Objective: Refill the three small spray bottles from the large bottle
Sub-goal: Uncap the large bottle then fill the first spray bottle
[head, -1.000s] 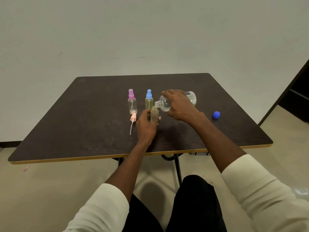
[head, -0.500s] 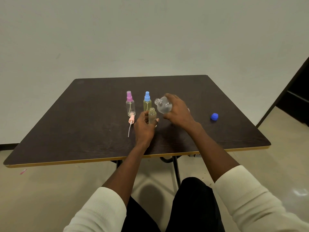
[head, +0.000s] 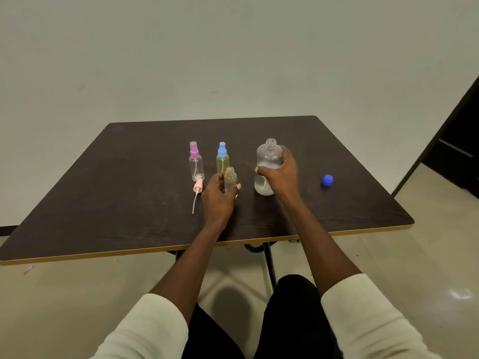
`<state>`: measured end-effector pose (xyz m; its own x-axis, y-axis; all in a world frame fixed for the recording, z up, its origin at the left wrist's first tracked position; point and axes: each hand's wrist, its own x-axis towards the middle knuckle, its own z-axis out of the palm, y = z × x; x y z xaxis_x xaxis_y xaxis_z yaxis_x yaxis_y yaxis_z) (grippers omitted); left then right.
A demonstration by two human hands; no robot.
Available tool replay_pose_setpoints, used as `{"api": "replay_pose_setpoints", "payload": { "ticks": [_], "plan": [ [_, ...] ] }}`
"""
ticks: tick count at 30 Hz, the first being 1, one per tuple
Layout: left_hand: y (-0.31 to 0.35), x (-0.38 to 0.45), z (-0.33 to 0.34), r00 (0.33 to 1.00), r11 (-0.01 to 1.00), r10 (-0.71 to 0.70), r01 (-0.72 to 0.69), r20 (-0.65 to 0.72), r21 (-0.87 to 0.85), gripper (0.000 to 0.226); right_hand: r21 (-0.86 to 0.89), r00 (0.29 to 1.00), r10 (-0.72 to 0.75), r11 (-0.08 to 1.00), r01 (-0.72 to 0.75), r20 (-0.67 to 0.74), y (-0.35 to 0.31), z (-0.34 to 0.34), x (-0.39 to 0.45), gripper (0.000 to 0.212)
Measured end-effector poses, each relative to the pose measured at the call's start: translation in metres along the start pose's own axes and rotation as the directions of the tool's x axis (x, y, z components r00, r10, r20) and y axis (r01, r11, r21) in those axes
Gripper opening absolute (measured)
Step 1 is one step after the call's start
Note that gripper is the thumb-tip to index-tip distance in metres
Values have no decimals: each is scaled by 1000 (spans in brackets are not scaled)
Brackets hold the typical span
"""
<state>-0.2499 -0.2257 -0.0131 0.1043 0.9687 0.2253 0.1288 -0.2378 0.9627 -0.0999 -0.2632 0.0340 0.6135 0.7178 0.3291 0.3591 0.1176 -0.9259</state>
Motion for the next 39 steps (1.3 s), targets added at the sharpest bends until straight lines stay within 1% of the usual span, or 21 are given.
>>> {"api": "replay_pose_setpoints", "payload": {
  "ticks": [3, 8, 10, 11, 13, 14, 15, 17, 19, 20, 21, 22, 24, 26, 29, 31, 33, 36, 39],
  "plan": [
    [0, 0, 0, 1000, 1000, 6, -6, -5, 18, 37, 23, 1000, -1, 1000, 1, -2, 4, -2, 2, 62],
    [1, 0, -1, 1000, 1000, 4, -4, -5, 16, 36, 38, 1000, -5, 999, 5, 0, 10, -2, 2, 66],
    [2, 0, -1, 1000, 1000, 3, -3, -2, 15, 36, 41, 1000, -13, 999, 13, -5, 11, -1, -1, 71],
    [2, -1, -1, 1000, 1000, 4, -4, 3, 20, 36, 29, 1000, -19, 999, 20, -18, 10, 0, -4, 76],
    [2, -1, -2, 1000, 1000, 6, -6, 11, 29, 38, -82, 994, -59, 995, 52, -95, 10, 3, -12, 90],
    [2, -1, -1, 1000, 1000, 7, -8, 13, 30, 39, -167, 983, -107, 983, 82, -146, 9, 4, -18, 93],
    [3, -1, -1, 1000, 1000, 6, -7, 16, 30, 41, -253, 966, -172, 960, 121, -191, 8, 5, -23, 91],
    [3, -1, -2, 1000, 1000, 1, -2, 24, 25, 44, -406, 909, -346, 884, 232, -234, 9, 7, -34, 77],
    [2, 0, -1, 1000, 1000, 1, -1, 27, 15, 43, -508, 844, -505, 783, 359, -181, 11, 10, -43, 54],
    [1, 0, -1, 1000, 1000, 2, -2, 23, 8, 40, -520, 821, -558, 741, 424, -125, 13, 11, -47, 41],
    [1, -1, -1, 1000, 1000, 2, -3, 16, 6, 38, -506, 810, -584, 716, 481, -57, 13, 12, -50, 28],
    [1, -1, -1, 1000, 1000, 3, -3, 5, 8, 36, -483, 808, -589, 704, 522, 15, 13, 12, -53, 21],
    [2, -3, -2, 1000, 1000, 4, -3, -17, 7, 35, -457, 816, -561, 695, 554, 136, 14, 15, -56, 18],
    [4, -4, -3, 999, 1000, 7, -8, -37, -5, 32, -459, 834, -514, 703, 544, 202, 14, 17, -57, 20],
    [6, -7, -8, 996, 998, 46, -49, -75, -30, 25, -457, 861, -462, 732, 506, 212, 14, 21, -59, 20],
    [5, -9, -15, 993, 997, 61, -65, -97, -44, 29, -451, 870, -449, 746, 489, 201, 12, 26, -58, 19],
    [4, -10, -25, 991, 995, 78, -85, -113, -57, 32, -430, 871, -450, 759, 489, 196, 9, 35, -57, 17],
    [7, -8, -49, 979, 988, 139, -147, -147, -46, 29, -400, 870, -444, 772, 493, 216, 1, 56, -60, 18],
    [7, 1, -82, 968, 983, 174, -182, -181, -30, 36, -371, 857, -459, 772, 516, 236, -7, 83, -65, 15]
  ]
}}
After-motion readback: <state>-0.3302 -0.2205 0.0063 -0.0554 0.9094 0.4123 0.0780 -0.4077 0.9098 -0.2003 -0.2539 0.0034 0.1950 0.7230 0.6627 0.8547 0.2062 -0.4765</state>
